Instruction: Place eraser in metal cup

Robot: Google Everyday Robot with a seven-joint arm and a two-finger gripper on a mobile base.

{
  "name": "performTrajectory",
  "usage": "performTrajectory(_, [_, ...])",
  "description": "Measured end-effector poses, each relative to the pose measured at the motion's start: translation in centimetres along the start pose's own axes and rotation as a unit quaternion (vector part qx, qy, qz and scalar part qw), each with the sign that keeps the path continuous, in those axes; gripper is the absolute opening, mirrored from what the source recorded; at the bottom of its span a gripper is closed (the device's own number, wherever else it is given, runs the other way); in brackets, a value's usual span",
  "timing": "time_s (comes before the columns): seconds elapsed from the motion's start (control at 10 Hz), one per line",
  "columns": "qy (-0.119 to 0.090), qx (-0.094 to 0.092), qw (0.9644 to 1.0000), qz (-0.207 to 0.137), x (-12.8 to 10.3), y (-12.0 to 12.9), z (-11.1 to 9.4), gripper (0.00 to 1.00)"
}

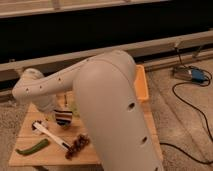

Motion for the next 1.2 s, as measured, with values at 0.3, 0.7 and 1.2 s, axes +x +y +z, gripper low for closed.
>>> performTrajectory(0.3, [0.011,-0.004,0.9998,0.017,0.5,-1.8,0.8,0.80])
performTrajectory(0.7, [0.007,-0.005,0.9998,0.018,1.0,-2.4,0.1,0.80])
performTrajectory(1.2, [-0.025,-0.015,0.9990,0.033,1.6,-4.0,-4.4,0.80])
